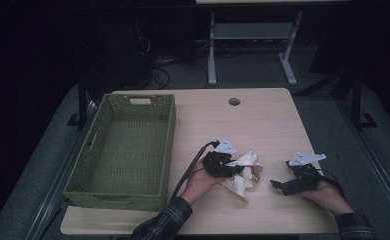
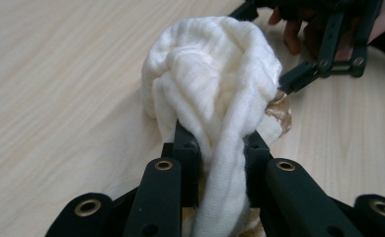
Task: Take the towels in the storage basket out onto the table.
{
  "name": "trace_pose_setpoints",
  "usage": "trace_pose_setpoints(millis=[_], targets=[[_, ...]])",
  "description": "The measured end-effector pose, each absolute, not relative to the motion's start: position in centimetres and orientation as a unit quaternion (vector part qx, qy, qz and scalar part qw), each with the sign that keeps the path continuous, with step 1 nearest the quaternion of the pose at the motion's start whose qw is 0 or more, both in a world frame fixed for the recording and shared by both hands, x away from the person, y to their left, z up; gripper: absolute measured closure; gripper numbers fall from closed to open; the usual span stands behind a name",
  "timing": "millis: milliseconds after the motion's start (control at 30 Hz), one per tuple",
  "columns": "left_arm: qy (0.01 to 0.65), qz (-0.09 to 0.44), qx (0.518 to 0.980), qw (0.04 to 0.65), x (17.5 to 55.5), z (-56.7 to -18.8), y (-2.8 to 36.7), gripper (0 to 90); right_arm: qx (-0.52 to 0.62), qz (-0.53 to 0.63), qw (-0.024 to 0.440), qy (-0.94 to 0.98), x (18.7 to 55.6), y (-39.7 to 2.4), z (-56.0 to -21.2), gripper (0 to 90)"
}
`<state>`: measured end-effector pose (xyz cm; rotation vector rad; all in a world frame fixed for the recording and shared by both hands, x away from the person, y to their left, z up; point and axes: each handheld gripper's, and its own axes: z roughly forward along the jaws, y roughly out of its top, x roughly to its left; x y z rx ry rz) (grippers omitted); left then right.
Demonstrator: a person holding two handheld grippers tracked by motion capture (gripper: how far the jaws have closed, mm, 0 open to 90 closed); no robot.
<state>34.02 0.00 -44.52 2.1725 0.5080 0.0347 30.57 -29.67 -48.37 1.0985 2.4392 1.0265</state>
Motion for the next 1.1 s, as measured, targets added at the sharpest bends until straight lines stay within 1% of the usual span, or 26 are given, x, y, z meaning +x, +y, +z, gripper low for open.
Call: trace_pose_setpoints(millis=[233, 333, 400, 433, 467, 533, 567, 600, 633, 733, 767, 833, 900, 967, 1100], targets=[[0.209, 0.007, 0.883, 0.42, 34.2, -46.7, -0.9, 73.2, 0.379, 0.355, 0.138, 0.843, 30.6, -29.7, -48.4, 1.1], [0.211, 0.005, 0.882, 0.421, 34.2, -46.9, -1.0, 64.9, 0.374, 0.355, 0.134, 0.846, 30.5, -29.7, -48.4, 1.1], [0.212, 0.008, 0.883, 0.419, 34.2, -46.7, -0.9, 55.8, 0.371, 0.356, 0.132, 0.848, 30.5, -29.7, -48.4, 1.1], [0.215, 0.008, 0.882, 0.42, 34.2, -46.5, -0.8, 55.8, 0.372, 0.353, 0.13, 0.849, 30.5, -29.7, -48.3, 1.1], [0.216, 0.007, 0.88, 0.423, 34.2, -46.3, -0.7, 50.1, 0.368, 0.345, 0.127, 0.854, 30.7, -29.6, -48.1, 1.1], [0.219, 0.01, 0.877, 0.427, 34.2, -45.7, -0.2, 46.0, 0.371, 0.337, 0.123, 0.856, 30.8, -29.5, -48.0, 1.3], [0.218, 0.009, 0.875, 0.433, 34.2, -45.2, 0.2, 46.0, 0.369, 0.331, 0.12, 0.86, 30.9, -29.4, -47.9, 2.8], [0.22, 0.012, 0.874, 0.434, 34.2, -44.9, 0.4, 44.7, 0.37, 0.324, 0.118, 0.863, 30.9, -29.4, -47.6, 8.5], [0.225, 0.016, 0.869, 0.44, 34.0, -44.3, 1.0, 43.1, 0.375, 0.325, 0.117, 0.86, 30.9, -29.4, -47.3, 16.4], [0.227, 0.022, 0.866, 0.445, 33.9, -43.8, 1.7, 42.6, 0.38, 0.321, 0.107, 0.861, 31.1, -29.4, -47.1, 18.1], [0.232, 0.025, 0.863, 0.448, 33.7, -43.3, 2.3, 42.6, 0.379, 0.326, 0.1, 0.861, 31.2, -29.4, -46.9, 24.2], [0.236, 0.028, 0.86, 0.451, 33.5, -43.1, 2.7, 42.6, 0.375, 0.33, 0.095, 0.861, 31.2, -29.3, -46.8, 24.9], [0.244, 0.032, 0.858, 0.451, 33.1, -42.9, 3.5, 43.4, 0.364, 0.348, 0.084, 0.86, 31.1, -28.9, -46.3, 30.5], [0.246, 0.034, 0.858, 0.45, 33.0, -42.9, 3.7, 43.8, 0.358, 0.353, 0.083, 0.861, 31.1, -28.7, -46.1, 31.4], [0.246, 0.038, 0.864, 0.438, 32.1, -43.4, 4.0, 45.5, 0.34, 0.375, 0.067, 0.86, 31.0, -28.0, -45.6, 38.0]])
